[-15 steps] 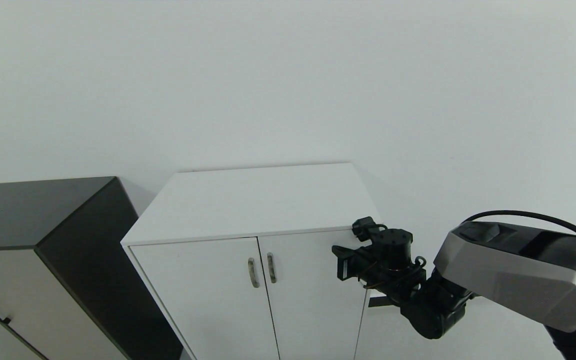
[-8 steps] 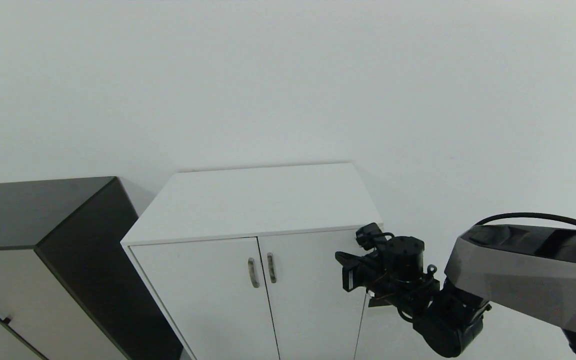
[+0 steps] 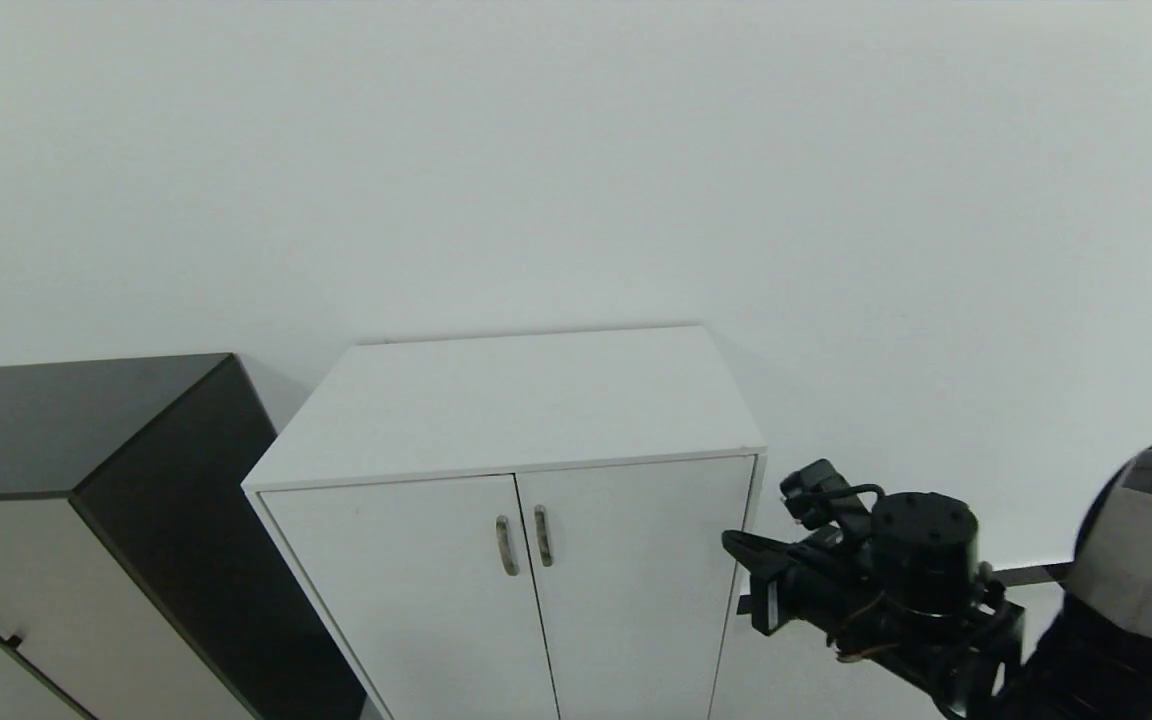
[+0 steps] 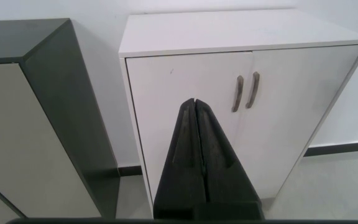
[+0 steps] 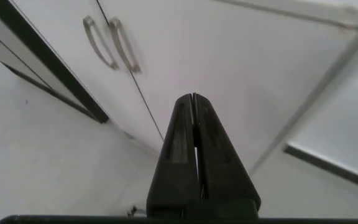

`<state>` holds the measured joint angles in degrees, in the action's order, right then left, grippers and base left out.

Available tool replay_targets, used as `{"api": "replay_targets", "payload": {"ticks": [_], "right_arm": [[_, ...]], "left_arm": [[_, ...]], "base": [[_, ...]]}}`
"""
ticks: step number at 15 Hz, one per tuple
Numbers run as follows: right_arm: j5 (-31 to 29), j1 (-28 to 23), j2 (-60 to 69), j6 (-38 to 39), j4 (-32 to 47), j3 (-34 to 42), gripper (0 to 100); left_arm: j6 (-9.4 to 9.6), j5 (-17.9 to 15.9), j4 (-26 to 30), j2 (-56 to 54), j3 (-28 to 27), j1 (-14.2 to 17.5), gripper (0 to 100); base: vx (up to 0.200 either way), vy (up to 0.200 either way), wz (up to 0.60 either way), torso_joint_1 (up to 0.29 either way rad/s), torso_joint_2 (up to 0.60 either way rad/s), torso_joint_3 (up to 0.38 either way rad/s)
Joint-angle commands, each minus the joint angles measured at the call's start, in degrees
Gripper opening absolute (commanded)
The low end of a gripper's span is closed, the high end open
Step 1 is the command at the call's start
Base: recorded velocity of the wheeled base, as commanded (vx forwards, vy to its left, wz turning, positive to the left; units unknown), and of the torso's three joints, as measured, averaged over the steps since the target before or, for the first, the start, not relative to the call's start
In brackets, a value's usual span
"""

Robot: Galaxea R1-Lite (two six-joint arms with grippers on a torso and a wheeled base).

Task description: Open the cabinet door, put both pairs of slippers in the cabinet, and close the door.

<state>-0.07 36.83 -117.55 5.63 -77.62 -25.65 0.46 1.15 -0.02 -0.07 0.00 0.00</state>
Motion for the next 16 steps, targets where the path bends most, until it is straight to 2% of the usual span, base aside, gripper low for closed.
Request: {"api": "replay_targets", "payload": {"ticks": [1, 2, 3, 4, 6, 8, 9, 11, 14, 16], "right_arm": [[-2.74, -0.97, 10.24, -0.45, -0.08, 11.41, 0], [-5.46, -1.23, 14.90, -1.68, -0.08, 18.09, 0], [-6.69, -1.67, 17.71, -2.38, -0.08, 21.69, 0], [-7.57, -1.85, 20.08, -2.91, 0.01, 24.33, 0], [-13.29, -2.90, 26.85, -2.82, 5.90, 25.65, 0], [-14.52, -3.25, 36.69, -2.73, 19.43, 25.65, 0], [-14.52, -3.25, 39.16, -2.73, 22.51, 25.65, 0], [-14.43, -3.25, 49.09, -2.73, 34.11, 25.65, 0], [-14.17, -3.25, 67.54, -2.64, 54.59, 25.65, 0], [-13.02, -3.25, 75.37, -2.64, 63.99, 25.65, 0]], "left_arm": [[-0.02, 0.08, -0.06, 0.07, 0.00, 0.00, 0], [0.06, 0.00, 0.02, 0.07, 0.00, 0.00, 0], [0.06, 0.00, -0.06, 0.07, 0.00, 0.00, 0], [0.06, 0.08, 0.02, 0.07, 0.00, 0.00, 0], [-0.02, 0.17, -0.06, 0.07, 0.00, 0.00, 0], [-0.02, 0.17, -0.06, 0.07, 0.00, 0.00, 0], [-0.02, 0.17, -0.06, 0.07, 0.00, 0.00, 0], [-0.02, 0.17, -0.06, 0.07, 0.00, 0.00, 0], [-0.02, 0.17, -0.06, 0.07, 0.00, 0.00, 0], [-0.02, 0.17, -0.06, 0.07, 0.00, 0.00, 0]], "base": [[0.000, 0.000, 0.00, 0.000, 0.00, 0.000], [0.000, 0.000, 0.00, 0.000, 0.00, 0.000], [0.000, 0.000, 0.00, 0.000, 0.00, 0.000], [0.000, 0.000, 0.00, 0.000, 0.00, 0.000], [0.000, 0.000, 0.00, 0.000, 0.00, 0.000], [0.000, 0.000, 0.00, 0.000, 0.00, 0.000], [0.000, 0.000, 0.00, 0.000, 0.00, 0.000], [0.000, 0.000, 0.00, 0.000, 0.00, 0.000], [0.000, 0.000, 0.00, 0.000, 0.00, 0.000], [0.000, 0.000, 0.00, 0.000, 0.00, 0.000]]}}
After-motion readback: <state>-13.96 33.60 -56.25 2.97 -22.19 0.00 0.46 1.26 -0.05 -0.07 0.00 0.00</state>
